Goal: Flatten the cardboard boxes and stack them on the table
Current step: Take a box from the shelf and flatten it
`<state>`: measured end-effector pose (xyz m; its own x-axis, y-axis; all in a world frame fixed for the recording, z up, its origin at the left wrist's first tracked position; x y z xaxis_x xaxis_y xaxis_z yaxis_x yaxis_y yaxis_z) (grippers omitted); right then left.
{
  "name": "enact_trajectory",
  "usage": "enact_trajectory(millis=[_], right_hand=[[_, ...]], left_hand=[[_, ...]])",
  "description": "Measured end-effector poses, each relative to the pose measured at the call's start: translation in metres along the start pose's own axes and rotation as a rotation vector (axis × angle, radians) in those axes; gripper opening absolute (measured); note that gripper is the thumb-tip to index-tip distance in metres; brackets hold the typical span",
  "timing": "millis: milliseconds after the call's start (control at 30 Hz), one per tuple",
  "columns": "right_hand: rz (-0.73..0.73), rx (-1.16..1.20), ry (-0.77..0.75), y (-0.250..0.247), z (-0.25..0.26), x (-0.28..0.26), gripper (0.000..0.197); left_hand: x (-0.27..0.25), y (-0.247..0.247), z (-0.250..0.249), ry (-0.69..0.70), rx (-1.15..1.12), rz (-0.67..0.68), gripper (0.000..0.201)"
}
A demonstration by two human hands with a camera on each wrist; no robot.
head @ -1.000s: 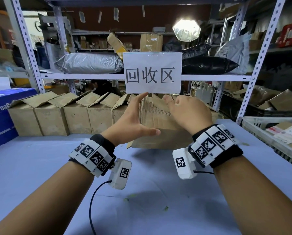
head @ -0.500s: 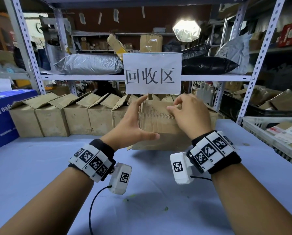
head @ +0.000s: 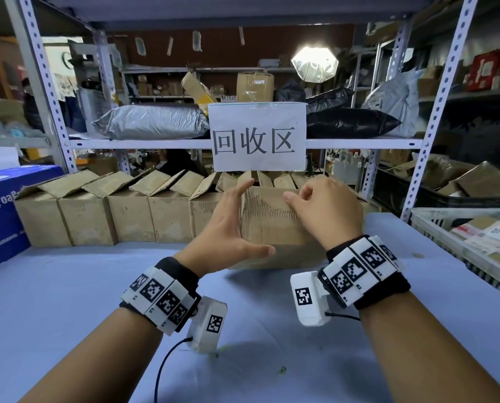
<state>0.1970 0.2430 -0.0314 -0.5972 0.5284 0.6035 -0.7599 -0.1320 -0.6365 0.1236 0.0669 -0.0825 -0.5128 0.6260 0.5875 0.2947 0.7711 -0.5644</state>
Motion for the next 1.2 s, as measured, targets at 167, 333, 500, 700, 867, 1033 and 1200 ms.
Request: enact_trajectory(millis=[167,333,500,700,867,1033,1200], right_hand=[[0.094,0.137,-0.003,0.008,-0.01,0.003,0.037],[0.169,0.294,0.041,0.011,-0.022,0.004,0.013],[0.127,0.238,-0.008,0.005,-0.023,0.004,0.015],[0.156,0.147,-0.053,0.012,-0.02,0.0,0.021],[0.318,0.195,-0.146,0.021,-0.011,-0.006,0.007],[0.273,0.112,-0.165,0.022,-0.005,-0.006,0.016],[0.183,0.066,-0.184,0.024,0.004,-0.008,0.015]], left_hand=[[0.001,-0.001,0.002,-0.008,-0.028,0.014,0.12],[0.0,-0.003,0.006,-0.028,-0.047,0.024,0.12],[0.001,-0.003,0.009,-0.007,-0.032,0.046,0.12],[0.002,-0.005,0.016,0.011,-0.034,0.079,0.11],[0.0,-0.012,0.029,-0.028,-0.056,0.078,0.112],[-0.001,-0.012,0.034,-0.045,-0.036,0.094,0.113],[-0.005,-0.014,0.036,-0.057,-0.029,0.099,0.108]])
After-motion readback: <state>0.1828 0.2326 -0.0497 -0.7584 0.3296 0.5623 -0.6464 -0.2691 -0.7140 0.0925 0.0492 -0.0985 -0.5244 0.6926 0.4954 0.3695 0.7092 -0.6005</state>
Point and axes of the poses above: each hand's wrist, its own x-axis towards the middle knuckle, its own y-axis out of the palm, z = x × y, the point moved 8 cm from there along x, towards the middle knuckle, and after that the axes turned 7 degrees about y, right-handed, at the moved point
